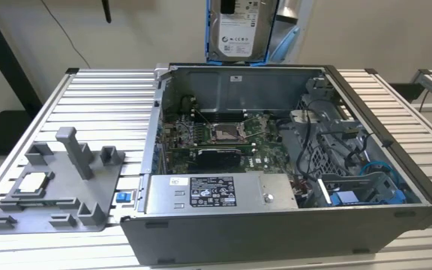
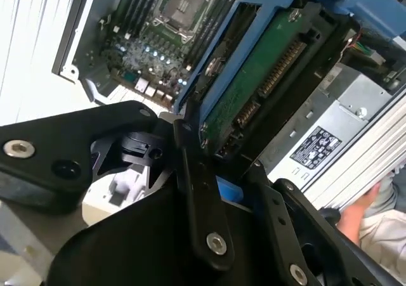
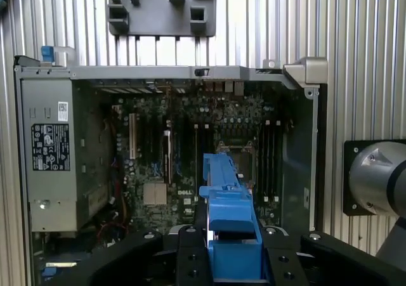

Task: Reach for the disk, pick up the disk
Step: 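Pick up the disk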

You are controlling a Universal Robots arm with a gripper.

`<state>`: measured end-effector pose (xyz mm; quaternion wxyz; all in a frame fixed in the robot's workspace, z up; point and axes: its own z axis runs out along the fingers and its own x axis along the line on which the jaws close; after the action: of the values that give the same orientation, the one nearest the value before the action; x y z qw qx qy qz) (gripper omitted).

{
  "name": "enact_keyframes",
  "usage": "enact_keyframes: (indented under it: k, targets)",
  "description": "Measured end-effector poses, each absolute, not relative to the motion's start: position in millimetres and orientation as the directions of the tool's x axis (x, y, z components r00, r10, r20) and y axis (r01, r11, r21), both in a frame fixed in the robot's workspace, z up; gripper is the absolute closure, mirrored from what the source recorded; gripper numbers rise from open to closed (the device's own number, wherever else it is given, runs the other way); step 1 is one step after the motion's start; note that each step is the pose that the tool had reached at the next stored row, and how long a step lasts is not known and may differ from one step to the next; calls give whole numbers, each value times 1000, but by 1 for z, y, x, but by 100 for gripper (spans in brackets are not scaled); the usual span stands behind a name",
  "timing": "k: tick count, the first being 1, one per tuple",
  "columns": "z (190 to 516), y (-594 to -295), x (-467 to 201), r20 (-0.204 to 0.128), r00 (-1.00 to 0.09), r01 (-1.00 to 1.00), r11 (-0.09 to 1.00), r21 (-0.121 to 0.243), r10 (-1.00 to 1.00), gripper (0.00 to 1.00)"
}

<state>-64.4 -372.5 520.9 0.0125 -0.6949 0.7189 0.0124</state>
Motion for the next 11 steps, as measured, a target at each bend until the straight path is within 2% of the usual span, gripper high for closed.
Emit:
enact_keyframes:
  k: [11]
  targets:
    - [521,-372,-29,-35,-34,-999,34,2,-999,100]
